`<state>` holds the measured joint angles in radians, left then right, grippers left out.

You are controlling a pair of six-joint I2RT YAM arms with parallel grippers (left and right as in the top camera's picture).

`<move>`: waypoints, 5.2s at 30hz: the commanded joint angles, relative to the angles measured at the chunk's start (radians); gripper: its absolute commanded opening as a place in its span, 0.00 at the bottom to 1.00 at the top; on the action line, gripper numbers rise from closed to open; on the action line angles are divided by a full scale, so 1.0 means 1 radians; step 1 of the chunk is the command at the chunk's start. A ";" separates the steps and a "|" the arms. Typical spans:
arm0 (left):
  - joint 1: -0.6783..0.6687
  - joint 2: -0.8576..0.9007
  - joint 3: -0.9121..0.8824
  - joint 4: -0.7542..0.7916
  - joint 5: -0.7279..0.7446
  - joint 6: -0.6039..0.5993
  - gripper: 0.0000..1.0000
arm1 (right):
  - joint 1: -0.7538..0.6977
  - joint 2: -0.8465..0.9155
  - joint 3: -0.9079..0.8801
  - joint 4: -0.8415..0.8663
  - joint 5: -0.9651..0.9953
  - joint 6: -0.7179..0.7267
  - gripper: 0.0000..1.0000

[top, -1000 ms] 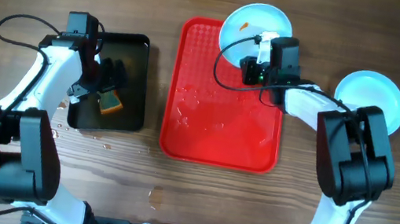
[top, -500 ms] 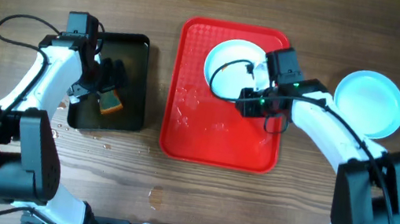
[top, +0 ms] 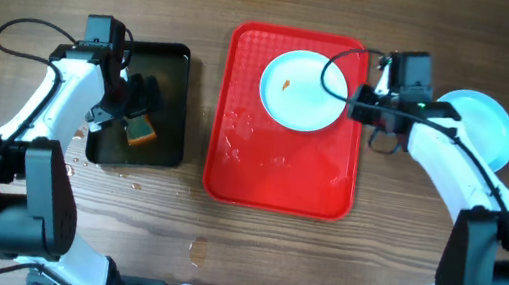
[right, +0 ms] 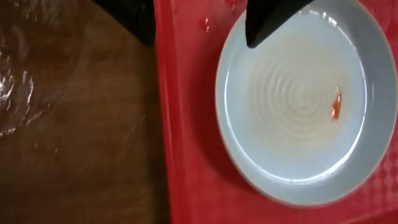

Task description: Clean dirty plates on tray and stack at the side

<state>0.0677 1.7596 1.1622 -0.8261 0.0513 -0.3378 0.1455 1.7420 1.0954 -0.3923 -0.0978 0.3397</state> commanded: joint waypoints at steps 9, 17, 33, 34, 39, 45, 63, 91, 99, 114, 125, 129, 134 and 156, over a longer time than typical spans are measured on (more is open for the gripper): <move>0.002 -0.016 -0.007 0.025 0.046 -0.012 1.00 | 0.014 0.220 -0.007 0.156 -0.124 -0.026 0.17; 0.002 -0.016 -0.007 -0.151 0.192 -0.021 1.00 | 0.021 0.110 -0.007 -0.071 -0.142 -0.079 0.04; 0.002 -0.013 -0.064 -0.001 -0.044 -0.012 1.00 | 0.104 0.036 -0.008 -0.298 -0.126 -0.025 0.13; 0.002 -0.013 -0.083 0.031 -0.042 -0.018 0.97 | 0.104 0.036 -0.008 -0.297 -0.117 -0.024 0.13; 0.002 -0.013 -0.183 0.185 -0.042 -0.017 0.75 | 0.104 0.036 -0.008 -0.291 -0.092 -0.027 0.14; 0.002 -0.018 -0.213 0.219 -0.005 -0.006 0.04 | 0.104 0.036 -0.008 -0.293 -0.084 -0.082 0.15; -0.027 -0.008 -0.191 0.228 -0.027 0.073 0.37 | 0.104 0.036 -0.008 -0.297 -0.077 -0.103 0.16; -0.344 -0.170 0.008 0.096 0.221 -0.060 0.04 | 0.104 0.036 -0.125 -0.154 -0.093 -0.069 0.07; -0.592 -0.011 0.008 0.340 0.221 -0.219 0.04 | 0.104 0.036 -0.125 -0.150 -0.093 -0.067 0.04; -0.721 0.231 0.008 0.435 -0.031 -0.220 0.04 | 0.104 0.036 -0.125 -0.159 -0.093 -0.041 0.04; -0.710 0.233 0.008 0.333 -0.464 -0.110 0.04 | 0.104 0.036 -0.125 -0.183 -0.070 -0.021 0.04; -0.710 0.232 0.016 0.294 -0.614 -0.111 0.04 | 0.104 0.036 -0.125 -0.185 -0.069 -0.022 0.04; -0.710 0.230 0.102 0.169 -0.697 -0.123 0.04 | 0.104 0.036 -0.125 -0.188 -0.069 -0.021 0.04; -0.268 0.041 0.209 -0.102 -0.257 -0.193 0.04 | 0.109 -0.072 -0.095 -0.182 0.079 -0.184 0.04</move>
<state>-0.3206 1.8175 1.3682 -0.9276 -0.3748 -0.5476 0.2527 1.7603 0.9897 -0.5720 -0.1631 0.2169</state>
